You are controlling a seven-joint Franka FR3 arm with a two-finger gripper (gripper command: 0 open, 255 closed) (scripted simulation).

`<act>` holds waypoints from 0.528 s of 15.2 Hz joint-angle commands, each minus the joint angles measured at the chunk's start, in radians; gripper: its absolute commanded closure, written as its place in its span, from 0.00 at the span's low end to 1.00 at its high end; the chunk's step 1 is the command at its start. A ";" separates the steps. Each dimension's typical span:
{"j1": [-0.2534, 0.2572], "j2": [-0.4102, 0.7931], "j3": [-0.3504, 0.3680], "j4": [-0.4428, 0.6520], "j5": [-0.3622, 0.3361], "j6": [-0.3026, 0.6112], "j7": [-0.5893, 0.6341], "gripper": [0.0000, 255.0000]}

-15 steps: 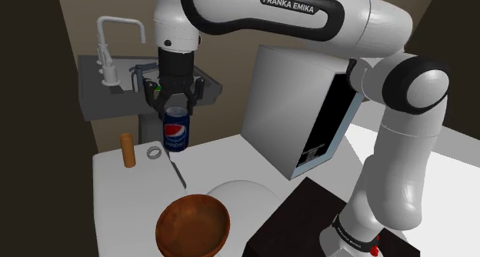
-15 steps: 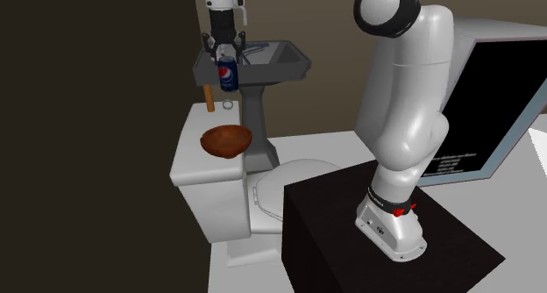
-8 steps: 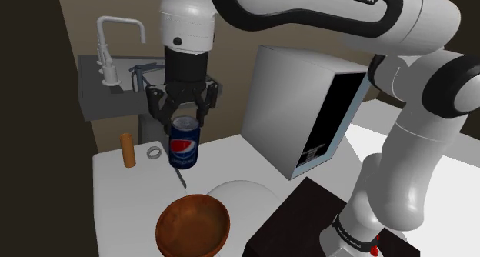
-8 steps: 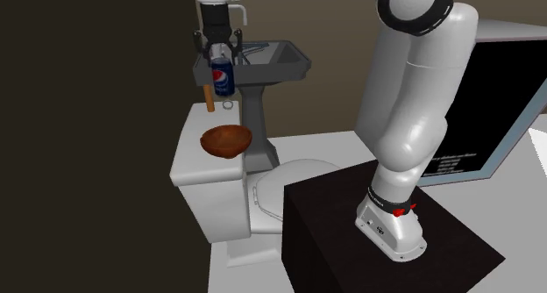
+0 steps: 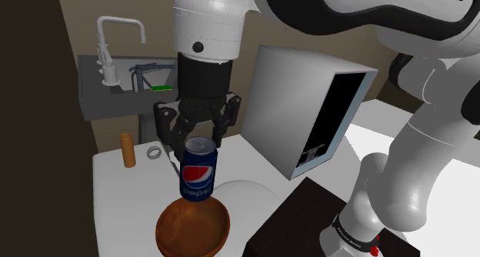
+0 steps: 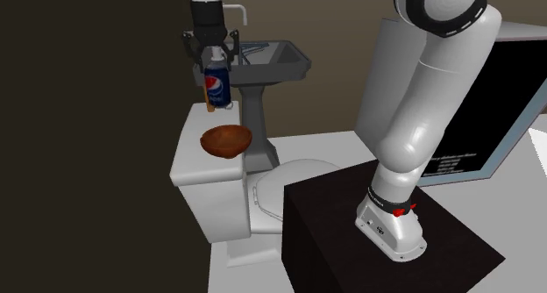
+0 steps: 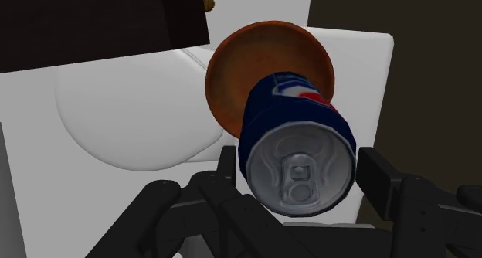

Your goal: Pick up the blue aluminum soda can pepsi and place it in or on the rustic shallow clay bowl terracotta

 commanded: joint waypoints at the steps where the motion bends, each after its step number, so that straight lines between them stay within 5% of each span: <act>1: 0.003 -0.016 0.003 -0.035 0.008 0.021 0.006 1.00; 8: 0.002 -0.037 0.000 -0.151 0.019 0.119 -0.003 1.00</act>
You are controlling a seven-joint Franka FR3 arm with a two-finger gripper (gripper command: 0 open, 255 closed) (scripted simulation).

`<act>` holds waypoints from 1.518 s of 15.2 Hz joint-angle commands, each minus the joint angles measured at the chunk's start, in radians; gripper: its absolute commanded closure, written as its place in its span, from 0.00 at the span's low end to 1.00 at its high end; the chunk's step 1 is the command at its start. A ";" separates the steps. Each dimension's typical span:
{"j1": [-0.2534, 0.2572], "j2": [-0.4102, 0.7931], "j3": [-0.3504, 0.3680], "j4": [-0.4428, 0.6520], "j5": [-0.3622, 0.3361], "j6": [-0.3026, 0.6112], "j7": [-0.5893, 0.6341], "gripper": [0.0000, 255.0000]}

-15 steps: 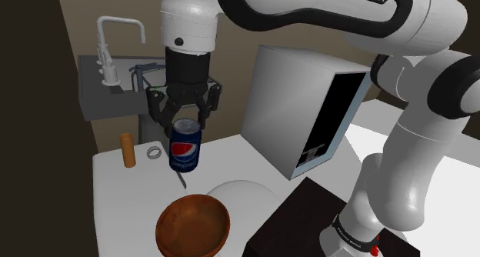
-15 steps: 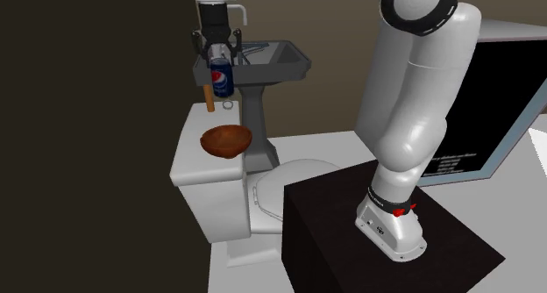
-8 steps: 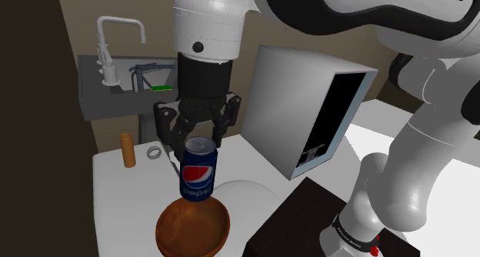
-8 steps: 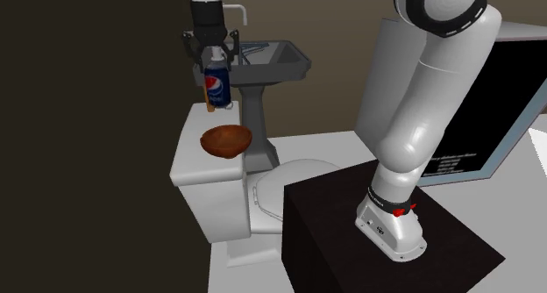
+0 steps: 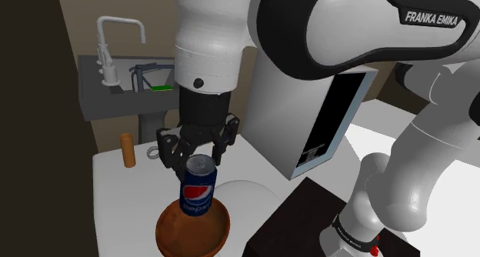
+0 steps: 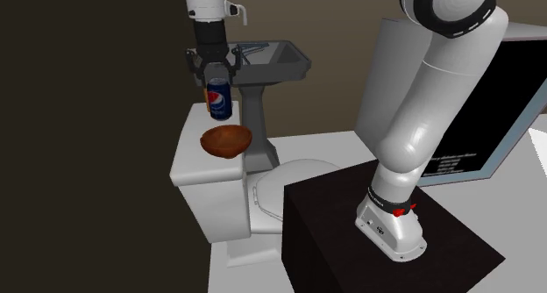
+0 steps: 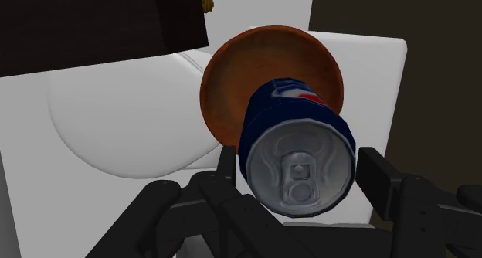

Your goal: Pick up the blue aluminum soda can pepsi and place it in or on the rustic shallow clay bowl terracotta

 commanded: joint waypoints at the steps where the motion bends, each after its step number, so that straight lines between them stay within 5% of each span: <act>1: 0.000 -0.003 0.000 -0.027 0.001 0.025 -0.001 1.00; 13: 0.002 -0.005 0.003 -0.190 0.004 0.187 -0.003 1.00; 20: 0.002 -0.005 0.003 -0.190 0.004 0.187 -0.003 1.00; 21: 0.002 -0.005 0.003 -0.190 0.004 0.186 -0.003 0.00; 23: 0.002 -0.005 0.003 -0.190 0.004 0.186 -0.003 0.00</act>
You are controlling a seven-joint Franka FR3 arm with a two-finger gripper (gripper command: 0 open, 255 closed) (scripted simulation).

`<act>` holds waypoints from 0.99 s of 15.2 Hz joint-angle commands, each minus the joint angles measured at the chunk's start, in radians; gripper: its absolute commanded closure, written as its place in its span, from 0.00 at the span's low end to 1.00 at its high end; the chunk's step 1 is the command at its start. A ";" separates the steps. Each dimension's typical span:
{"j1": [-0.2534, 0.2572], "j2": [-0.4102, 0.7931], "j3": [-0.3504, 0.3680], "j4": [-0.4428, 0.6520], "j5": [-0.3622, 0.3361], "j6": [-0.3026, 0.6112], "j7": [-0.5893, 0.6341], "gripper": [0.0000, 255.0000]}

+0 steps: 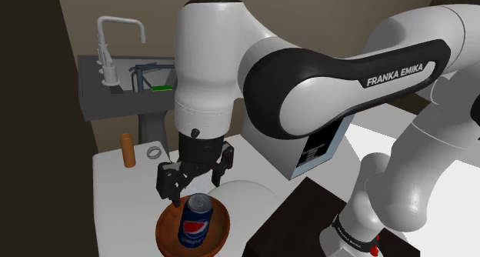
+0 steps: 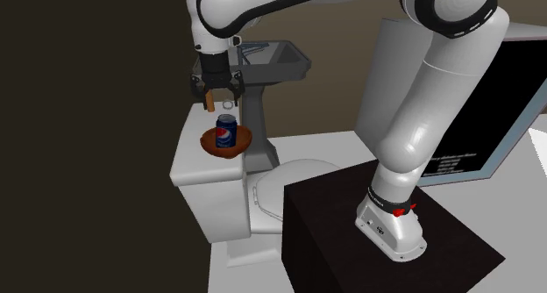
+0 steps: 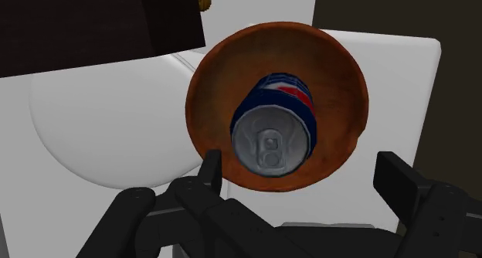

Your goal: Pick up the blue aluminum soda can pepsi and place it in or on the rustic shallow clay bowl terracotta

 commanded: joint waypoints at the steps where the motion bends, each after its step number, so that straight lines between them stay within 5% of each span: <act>1: 0.000 0.000 0.000 0.000 0.000 0.000 0.000 0.00; 7: -0.002 -0.002 -0.003 0.125 0.000 -0.127 0.000 0.00; 15: -0.002 -0.002 -0.003 0.125 0.000 -0.127 0.000 0.00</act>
